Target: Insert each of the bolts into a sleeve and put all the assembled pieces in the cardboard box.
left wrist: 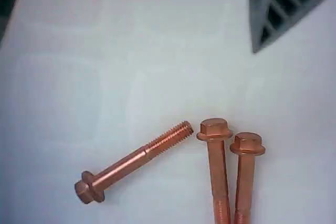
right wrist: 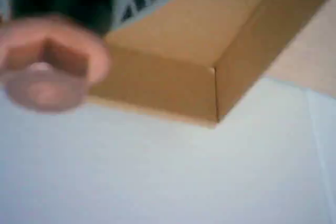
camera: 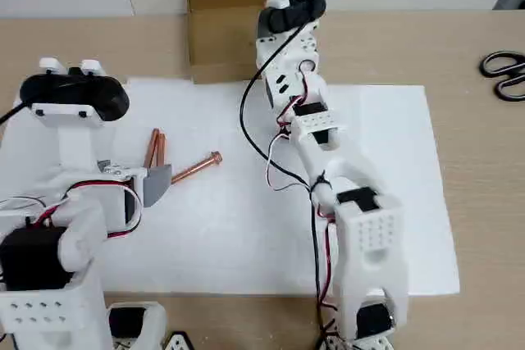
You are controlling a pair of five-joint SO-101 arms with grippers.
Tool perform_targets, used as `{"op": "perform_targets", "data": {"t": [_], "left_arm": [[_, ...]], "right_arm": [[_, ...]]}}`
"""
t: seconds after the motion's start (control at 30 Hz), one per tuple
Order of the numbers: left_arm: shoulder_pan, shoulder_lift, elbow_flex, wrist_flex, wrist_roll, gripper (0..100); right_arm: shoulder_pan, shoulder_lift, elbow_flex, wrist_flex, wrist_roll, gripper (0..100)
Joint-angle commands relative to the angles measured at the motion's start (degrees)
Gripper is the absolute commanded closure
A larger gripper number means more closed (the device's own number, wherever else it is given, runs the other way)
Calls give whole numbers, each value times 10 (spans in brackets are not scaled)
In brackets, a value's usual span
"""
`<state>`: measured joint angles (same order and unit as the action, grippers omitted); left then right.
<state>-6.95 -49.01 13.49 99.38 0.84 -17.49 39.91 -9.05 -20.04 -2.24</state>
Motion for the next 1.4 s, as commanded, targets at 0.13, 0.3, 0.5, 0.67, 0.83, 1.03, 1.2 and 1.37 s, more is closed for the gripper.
{"op": "perform_targets", "data": {"t": [0.13, 0.3, 0.5, 0.67, 0.83, 1.03, 1.2, 1.37], "left_arm": [[0, -6, -21, 2, -2, 716], [1, -6, -21, 2, -2, 716], [1, -6, -21, 2, -2, 716], [1, -6, -21, 2, -2, 716], [1, -6, -21, 2, -2, 716], [1, -6, -21, 8, -2, 716], [1, -6, -21, 9, -2, 716], [-2, -6, -21, 9, -2, 716]], "right_arm": [[4, 43, -84, -20, 4, 971], [4, 44, -86, 51, 2, 842], [2, 41, -98, 61, 3, 811], [7, 40, -127, 73, 4, 811], [26, -4, -166, 181, 4, 811], [45, -133, -166, 321, 4, 811], [49, -235, -143, 485, 3, 811], [45, -360, -121, 701, 2, 812]]}}
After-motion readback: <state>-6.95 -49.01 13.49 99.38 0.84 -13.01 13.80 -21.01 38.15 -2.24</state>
